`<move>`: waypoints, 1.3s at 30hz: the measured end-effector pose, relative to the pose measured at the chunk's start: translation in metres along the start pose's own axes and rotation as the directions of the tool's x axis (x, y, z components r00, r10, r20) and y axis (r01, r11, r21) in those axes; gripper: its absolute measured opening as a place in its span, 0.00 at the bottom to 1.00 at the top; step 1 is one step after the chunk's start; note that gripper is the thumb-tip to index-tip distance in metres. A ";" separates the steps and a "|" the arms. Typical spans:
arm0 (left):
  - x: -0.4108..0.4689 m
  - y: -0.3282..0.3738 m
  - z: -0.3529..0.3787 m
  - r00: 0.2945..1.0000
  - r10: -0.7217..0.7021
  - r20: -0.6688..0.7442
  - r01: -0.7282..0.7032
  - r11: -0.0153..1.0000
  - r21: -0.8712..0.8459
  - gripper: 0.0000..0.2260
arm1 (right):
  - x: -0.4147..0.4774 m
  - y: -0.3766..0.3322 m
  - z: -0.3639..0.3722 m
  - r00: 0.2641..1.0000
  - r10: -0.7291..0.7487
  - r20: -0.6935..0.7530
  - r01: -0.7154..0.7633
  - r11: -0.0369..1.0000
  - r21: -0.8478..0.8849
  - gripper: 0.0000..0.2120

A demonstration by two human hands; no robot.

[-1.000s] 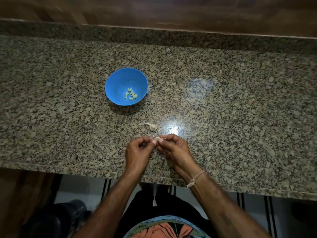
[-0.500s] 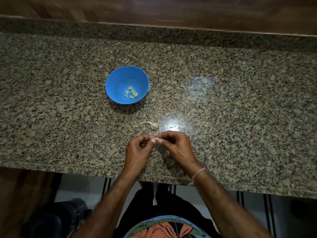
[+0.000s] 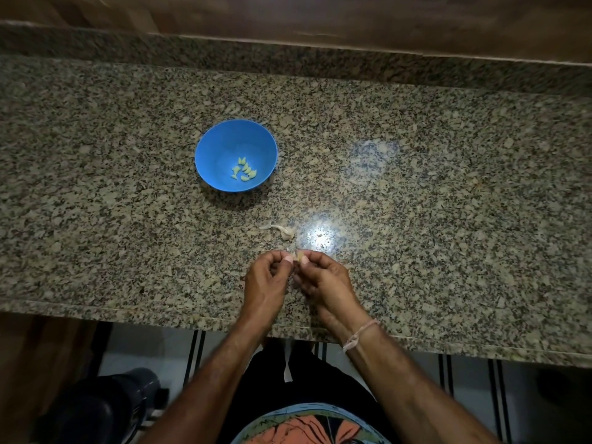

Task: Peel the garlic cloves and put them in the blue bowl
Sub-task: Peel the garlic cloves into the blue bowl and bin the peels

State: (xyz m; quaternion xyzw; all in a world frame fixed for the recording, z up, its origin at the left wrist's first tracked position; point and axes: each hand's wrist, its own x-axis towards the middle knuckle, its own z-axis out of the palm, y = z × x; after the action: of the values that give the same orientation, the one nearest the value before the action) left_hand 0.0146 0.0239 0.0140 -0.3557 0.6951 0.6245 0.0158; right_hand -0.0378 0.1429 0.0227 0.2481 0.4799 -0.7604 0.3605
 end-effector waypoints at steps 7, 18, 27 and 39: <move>-0.002 -0.005 -0.001 0.991 0.044 -0.129 -0.015 0.976 0.216 0.04 | 0.004 -0.010 -0.002 0.998 -0.041 0.037 0.043 0.998 -0.053 0.09; 0.002 0.002 -0.010 0.992 0.105 -0.073 -0.096 0.989 0.112 0.05 | 0.001 -0.013 -0.006 0.960 -0.257 0.109 0.278 0.848 -0.451 0.04; 0.000 0.008 -0.018 0.996 0.088 0.020 -0.090 0.993 0.076 0.02 | 0.002 -0.015 -0.007 0.942 -0.297 0.156 0.333 0.779 -0.531 0.04; -0.004 0.010 -0.008 0.973 0.232 0.008 -0.224 0.928 0.297 0.06 | 0.004 -0.023 -0.003 0.994 -0.106 0.039 0.113 0.906 -0.408 0.08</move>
State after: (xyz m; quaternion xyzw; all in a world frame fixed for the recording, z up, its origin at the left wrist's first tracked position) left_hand 0.0157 0.0185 0.0259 -0.2747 0.8175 0.5060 -0.0129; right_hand -0.0580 0.1506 0.0317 0.1338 0.6390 -0.6638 0.3650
